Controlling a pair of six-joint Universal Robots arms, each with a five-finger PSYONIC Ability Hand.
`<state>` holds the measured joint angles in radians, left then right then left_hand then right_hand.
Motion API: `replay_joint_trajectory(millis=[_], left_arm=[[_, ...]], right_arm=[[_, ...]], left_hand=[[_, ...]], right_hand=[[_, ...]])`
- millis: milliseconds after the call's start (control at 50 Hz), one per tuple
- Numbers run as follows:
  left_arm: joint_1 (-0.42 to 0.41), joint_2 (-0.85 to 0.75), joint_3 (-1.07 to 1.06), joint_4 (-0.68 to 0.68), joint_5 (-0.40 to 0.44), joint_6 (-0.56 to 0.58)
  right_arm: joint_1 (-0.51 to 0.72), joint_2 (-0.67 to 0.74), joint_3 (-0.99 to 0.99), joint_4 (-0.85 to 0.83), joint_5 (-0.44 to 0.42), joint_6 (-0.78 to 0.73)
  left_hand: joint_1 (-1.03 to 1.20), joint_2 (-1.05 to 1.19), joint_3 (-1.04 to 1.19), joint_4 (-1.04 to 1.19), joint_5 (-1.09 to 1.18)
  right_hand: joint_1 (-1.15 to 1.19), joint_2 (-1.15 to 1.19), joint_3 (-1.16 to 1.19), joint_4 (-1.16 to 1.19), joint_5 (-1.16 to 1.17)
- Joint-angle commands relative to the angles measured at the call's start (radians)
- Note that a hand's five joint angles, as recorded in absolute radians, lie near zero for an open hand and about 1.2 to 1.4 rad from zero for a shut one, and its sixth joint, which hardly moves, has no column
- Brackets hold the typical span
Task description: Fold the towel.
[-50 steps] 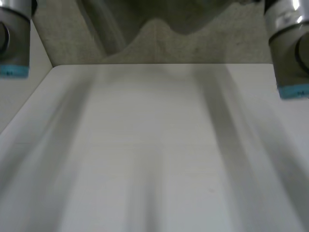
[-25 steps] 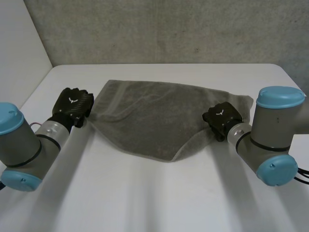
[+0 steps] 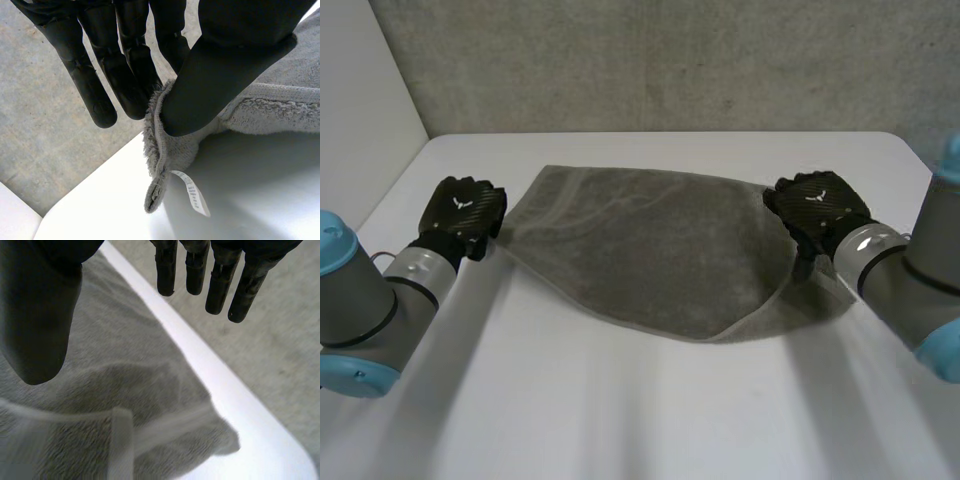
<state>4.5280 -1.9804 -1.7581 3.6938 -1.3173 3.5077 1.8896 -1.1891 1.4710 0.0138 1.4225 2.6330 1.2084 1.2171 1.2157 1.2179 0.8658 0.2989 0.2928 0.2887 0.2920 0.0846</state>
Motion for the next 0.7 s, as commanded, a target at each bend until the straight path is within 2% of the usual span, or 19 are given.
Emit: replay_joint_trajectory(millis=[20,60,180,260,400,440,460,500,620,700], left_arm=[[0.002,0.000,0.000,-0.001,0.000,-0.006],[0.002,-0.001,0.000,-0.001,0.000,-0.006],[0.009,-0.001,-0.004,-0.001,0.003,-0.006],[0.009,-0.001,-0.006,-0.001,0.004,-0.006],[0.008,-0.003,-0.006,0.000,0.004,-0.006],[0.008,-0.003,-0.006,-0.001,0.004,-0.006],[0.008,-0.003,-0.006,-0.001,0.004,-0.006],[0.009,-0.003,-0.006,-0.001,0.006,-0.006],[0.009,-0.005,-0.006,-0.001,0.006,-0.006],[0.009,-0.005,-0.006,-0.001,0.007,-0.006]], right_arm=[[-0.050,0.046,-0.090,0.250,-0.099,0.004],[-0.082,0.052,-0.098,0.261,-0.132,-0.004],[-0.106,0.074,-0.113,0.259,-0.142,-0.010],[-0.101,0.153,-0.175,0.265,-0.140,-0.047],[-0.089,0.263,-0.279,0.284,-0.109,-0.160],[-0.076,0.318,-0.339,0.314,-0.070,-0.198],[-0.076,0.318,-0.339,0.314,-0.070,-0.199],[-0.061,0.361,-0.395,0.336,-0.015,-0.217],[-0.052,0.407,-0.439,0.356,0.009,-0.232],[-0.050,0.419,-0.445,0.368,0.010,-0.234]], left_hand=[[0.188,0.179,0.181,0.178,0.356],[0.188,0.179,0.181,0.178,0.356],[0.188,0.179,0.181,0.178,0.356],[0.188,0.179,0.181,0.178,0.356],[0.188,0.179,0.181,0.178,0.356],[0.188,0.179,0.181,0.178,0.356],[0.188,0.179,0.181,0.178,0.356],[0.188,0.179,0.181,0.178,0.356],[0.188,0.179,0.181,0.178,0.356],[0.188,0.179,0.181,0.178,0.356]], right_hand=[[-0.047,-0.040,-0.036,-0.040,-0.007],[-0.038,-0.032,-0.028,-0.031,0.002],[-0.035,-0.029,-0.025,-0.028,0.005],[-0.017,-0.011,-0.007,-0.010,0.023],[-0.017,-0.011,-0.007,-0.010,0.023],[-0.017,-0.011,-0.007,-0.010,0.023],[-0.017,-0.011,-0.007,-0.010,0.023],[-0.014,-0.008,-0.004,-0.007,0.025],[0.003,0.009,0.014,0.010,0.043],[0.182,0.188,0.192,0.188,0.221]])
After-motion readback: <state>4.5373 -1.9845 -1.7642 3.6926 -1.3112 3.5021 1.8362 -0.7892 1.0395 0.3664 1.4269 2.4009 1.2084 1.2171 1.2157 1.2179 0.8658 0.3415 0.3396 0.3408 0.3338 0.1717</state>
